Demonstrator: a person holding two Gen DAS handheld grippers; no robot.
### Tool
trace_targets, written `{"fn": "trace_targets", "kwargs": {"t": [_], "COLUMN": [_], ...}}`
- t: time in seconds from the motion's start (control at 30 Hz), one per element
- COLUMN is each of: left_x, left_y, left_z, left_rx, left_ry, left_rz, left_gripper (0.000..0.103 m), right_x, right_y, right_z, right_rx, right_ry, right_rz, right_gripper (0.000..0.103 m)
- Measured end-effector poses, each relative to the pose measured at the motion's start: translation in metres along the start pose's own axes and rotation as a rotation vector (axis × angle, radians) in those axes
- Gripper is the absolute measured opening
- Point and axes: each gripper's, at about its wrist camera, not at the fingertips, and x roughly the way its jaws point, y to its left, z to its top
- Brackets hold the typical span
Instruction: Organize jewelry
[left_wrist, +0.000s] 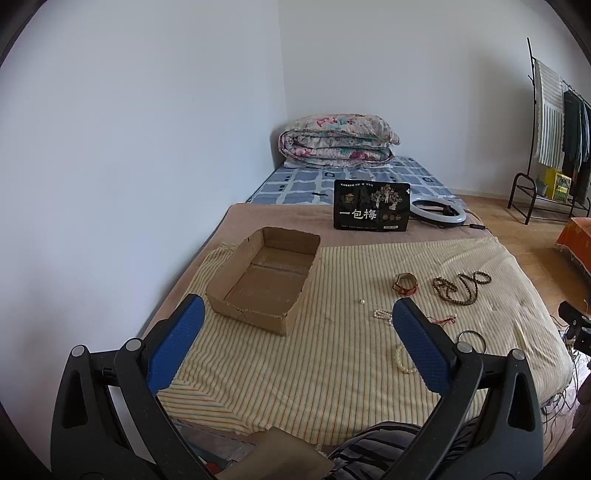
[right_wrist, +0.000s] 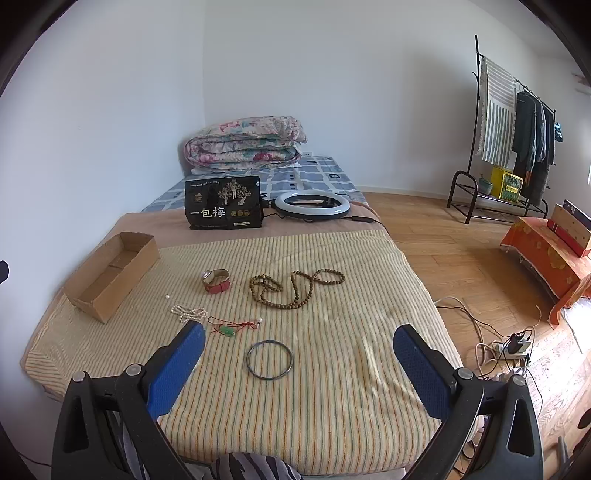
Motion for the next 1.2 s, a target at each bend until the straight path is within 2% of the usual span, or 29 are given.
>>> {"fn": "trace_targets", "kwargs": {"t": [1.2], "left_x": [-0.0015], "left_y": [0.0032], "left_z": [-0.0022], "left_rx": [-0.006], "left_ry": [-0.007], "left_rz": [-0.004], "left_gripper": [0.103], "right_x": [0.0038], "right_y": [0.0009], "right_z": [-0.0066], "right_rx": [-0.002], "right_ry": [0.015], "right_rz": [0.006], "right_gripper": [0.103]}}
